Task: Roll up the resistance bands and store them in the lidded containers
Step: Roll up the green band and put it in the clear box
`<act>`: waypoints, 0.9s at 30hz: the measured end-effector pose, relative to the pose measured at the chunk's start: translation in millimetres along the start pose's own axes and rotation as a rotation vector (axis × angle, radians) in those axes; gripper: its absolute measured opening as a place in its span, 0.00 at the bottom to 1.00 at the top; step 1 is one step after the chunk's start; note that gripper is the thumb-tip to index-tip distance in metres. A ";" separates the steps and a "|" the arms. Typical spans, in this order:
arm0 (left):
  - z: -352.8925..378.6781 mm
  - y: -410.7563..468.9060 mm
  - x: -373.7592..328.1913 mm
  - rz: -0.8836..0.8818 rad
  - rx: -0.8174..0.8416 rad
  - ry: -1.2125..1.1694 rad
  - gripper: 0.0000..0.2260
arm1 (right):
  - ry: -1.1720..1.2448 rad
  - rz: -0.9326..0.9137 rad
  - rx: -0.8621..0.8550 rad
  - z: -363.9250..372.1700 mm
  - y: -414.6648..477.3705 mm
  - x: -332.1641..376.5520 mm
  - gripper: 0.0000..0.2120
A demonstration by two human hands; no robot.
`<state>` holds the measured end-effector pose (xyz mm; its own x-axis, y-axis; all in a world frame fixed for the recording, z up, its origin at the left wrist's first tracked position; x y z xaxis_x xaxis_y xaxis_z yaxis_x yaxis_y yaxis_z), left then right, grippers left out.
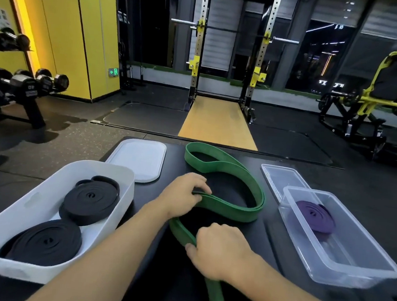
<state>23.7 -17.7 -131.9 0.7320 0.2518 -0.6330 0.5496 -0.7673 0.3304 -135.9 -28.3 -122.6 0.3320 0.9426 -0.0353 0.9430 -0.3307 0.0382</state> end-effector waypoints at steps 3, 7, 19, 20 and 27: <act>-26.5 -32.2 8.0 -0.107 -0.355 -0.212 0.12 | 0.092 0.124 0.014 2.8 3.2 -3.8 0.20; -31.7 -78.7 20.4 -0.298 -0.533 -0.411 0.07 | 0.300 0.323 -0.043 0.7 14.8 -11.6 0.15; -10.1 -120.3 -5.2 -0.197 0.059 -0.490 0.25 | 0.586 0.622 -0.173 9.9 48.4 -21.5 0.36; -8.8 -119.7 -8.1 -0.201 0.095 -0.442 0.26 | 0.646 0.656 -0.177 11.5 49.5 -22.3 0.37; -11.4 -119.9 -36.7 -0.222 0.179 -0.051 0.33 | 0.708 0.694 -0.194 17.9 56.3 -25.0 0.39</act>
<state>-64.4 71.9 -140.3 0.5778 0.3989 -0.7120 0.6114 -0.7895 0.0539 -90.6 -71.3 -137.5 0.6552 0.3763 0.6551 0.5061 -0.8624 -0.0108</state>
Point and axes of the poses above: each hand's wrist, its own y-axis towards the middle knuckle, its own z-axis out of the palm, x = y × z, the point moved 4 cm from there along y, towards the middle knuckle, and after that the axes turned 9 degrees about -x, right-handed, at the moved point
